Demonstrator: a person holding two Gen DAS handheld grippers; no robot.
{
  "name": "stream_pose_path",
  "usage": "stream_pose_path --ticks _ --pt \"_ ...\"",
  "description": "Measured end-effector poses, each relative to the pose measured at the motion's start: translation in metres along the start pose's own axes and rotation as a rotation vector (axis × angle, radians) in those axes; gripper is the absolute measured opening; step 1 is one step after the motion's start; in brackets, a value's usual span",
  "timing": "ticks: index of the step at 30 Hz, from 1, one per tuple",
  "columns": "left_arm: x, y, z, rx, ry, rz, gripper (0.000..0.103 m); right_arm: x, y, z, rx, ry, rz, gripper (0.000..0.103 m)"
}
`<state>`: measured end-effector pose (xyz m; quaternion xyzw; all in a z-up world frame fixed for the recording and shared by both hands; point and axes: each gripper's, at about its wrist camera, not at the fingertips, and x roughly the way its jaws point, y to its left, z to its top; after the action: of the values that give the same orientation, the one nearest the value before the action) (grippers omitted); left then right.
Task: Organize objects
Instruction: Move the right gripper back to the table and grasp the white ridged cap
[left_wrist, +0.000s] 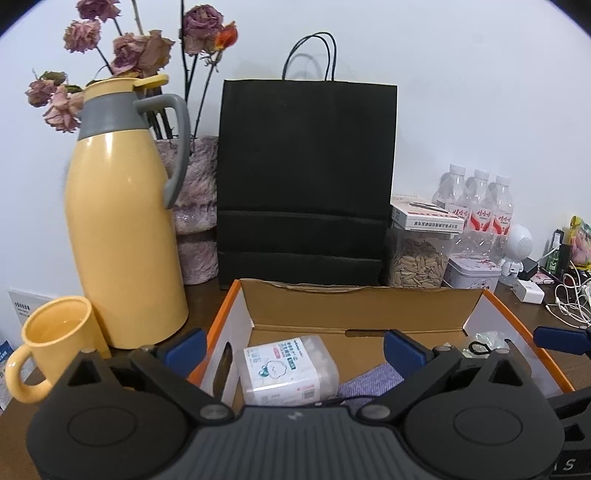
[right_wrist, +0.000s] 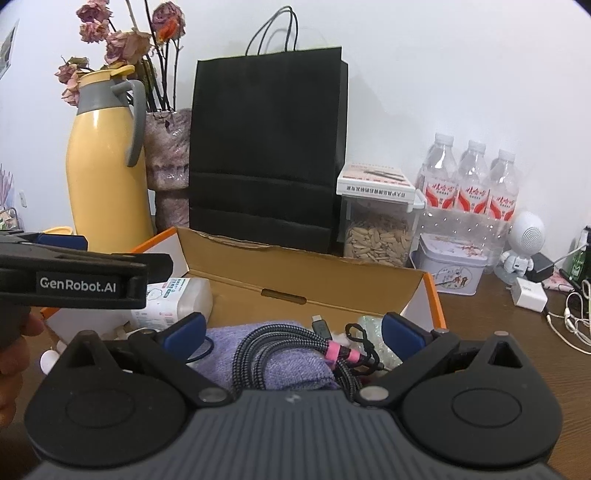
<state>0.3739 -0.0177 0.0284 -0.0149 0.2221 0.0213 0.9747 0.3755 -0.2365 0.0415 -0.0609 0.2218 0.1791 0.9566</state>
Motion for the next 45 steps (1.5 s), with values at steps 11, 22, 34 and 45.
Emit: stream_pose_path --ticks 11,22,34,45 --pt "-0.048 0.019 -0.016 -0.025 -0.024 0.002 0.102 -0.047 0.01 -0.017 -0.01 -0.032 -0.02 0.103" --pt "-0.093 0.037 -0.049 -0.013 -0.014 0.022 0.103 -0.09 0.023 -0.051 -0.004 -0.03 -0.025 0.103" --pt "-0.124 0.062 -0.092 0.016 0.068 0.061 0.103 -0.126 0.026 -0.101 0.009 0.053 -0.027 0.103" --pt "-0.118 0.099 -0.11 0.06 0.168 0.11 0.103 -0.141 0.035 -0.132 -0.015 0.175 0.048 0.103"
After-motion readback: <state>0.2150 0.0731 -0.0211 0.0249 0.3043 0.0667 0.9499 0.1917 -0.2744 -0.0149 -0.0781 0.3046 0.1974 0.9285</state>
